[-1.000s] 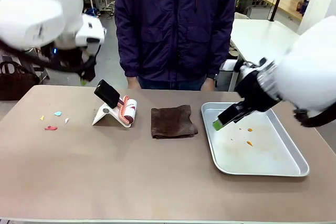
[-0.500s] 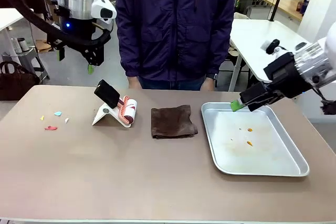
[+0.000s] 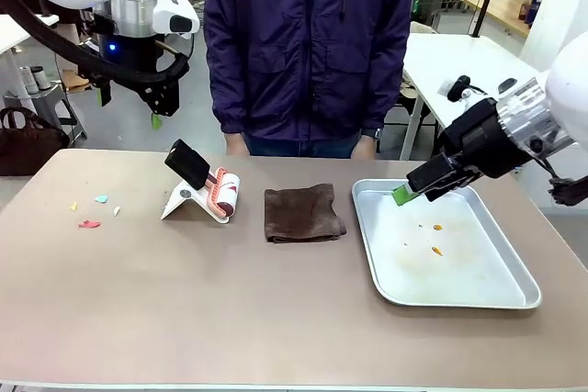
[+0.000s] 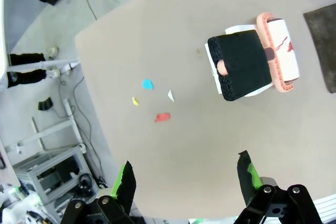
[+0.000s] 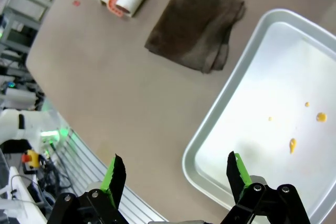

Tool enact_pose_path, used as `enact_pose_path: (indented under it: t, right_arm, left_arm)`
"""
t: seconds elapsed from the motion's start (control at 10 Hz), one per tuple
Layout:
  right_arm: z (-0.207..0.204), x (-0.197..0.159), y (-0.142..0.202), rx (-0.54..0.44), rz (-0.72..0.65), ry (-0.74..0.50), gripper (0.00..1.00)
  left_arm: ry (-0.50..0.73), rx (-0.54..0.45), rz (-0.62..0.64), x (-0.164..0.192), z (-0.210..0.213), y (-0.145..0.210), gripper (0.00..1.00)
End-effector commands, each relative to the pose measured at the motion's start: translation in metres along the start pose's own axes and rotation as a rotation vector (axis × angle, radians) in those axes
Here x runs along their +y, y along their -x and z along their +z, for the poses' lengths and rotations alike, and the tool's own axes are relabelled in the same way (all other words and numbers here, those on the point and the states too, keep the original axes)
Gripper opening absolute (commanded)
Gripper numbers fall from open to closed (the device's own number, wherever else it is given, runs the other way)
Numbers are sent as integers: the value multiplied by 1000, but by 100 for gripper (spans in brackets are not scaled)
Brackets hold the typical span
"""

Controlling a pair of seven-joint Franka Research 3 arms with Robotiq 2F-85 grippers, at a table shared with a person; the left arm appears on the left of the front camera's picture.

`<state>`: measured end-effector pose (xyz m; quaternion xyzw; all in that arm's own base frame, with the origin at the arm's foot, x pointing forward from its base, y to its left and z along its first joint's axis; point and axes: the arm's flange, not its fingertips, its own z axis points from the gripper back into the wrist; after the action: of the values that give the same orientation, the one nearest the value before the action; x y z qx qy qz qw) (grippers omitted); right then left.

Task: Clean the surface of the table.
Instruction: Hold the Lint Roller with your left hand and the towel with your right hand.

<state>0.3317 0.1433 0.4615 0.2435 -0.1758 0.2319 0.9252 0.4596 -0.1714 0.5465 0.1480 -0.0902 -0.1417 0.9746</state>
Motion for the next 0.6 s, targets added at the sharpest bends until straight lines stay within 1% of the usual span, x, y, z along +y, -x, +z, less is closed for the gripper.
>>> enact_pose_path:
  t: [0.0, 0.2, 0.3, 0.4, 0.5]
  right_arm:
    - [0, -3, -2, -3, 2, -11, 100]
    - [0, -3, -2, -3, 2, -11, 100]
    - [1, -2, 0, -2, -4, 2, 100]
    - [4, 1, 2, 11, 53, -58, 100]
    - [13, -4, 13, -39, 63, -155, 100]
  left_arm:
    - [-14, -16, 8, 3, -4, 5, 100]
    - [-14, -16, 8, 3, -4, 5, 100]
    - [-1, 1, 0, 0, -1, 0, 100]
    - [182, 24, -131, 6, 0, 5, 100]
    - [416, 29, -214, 29, 1, 10, 100]
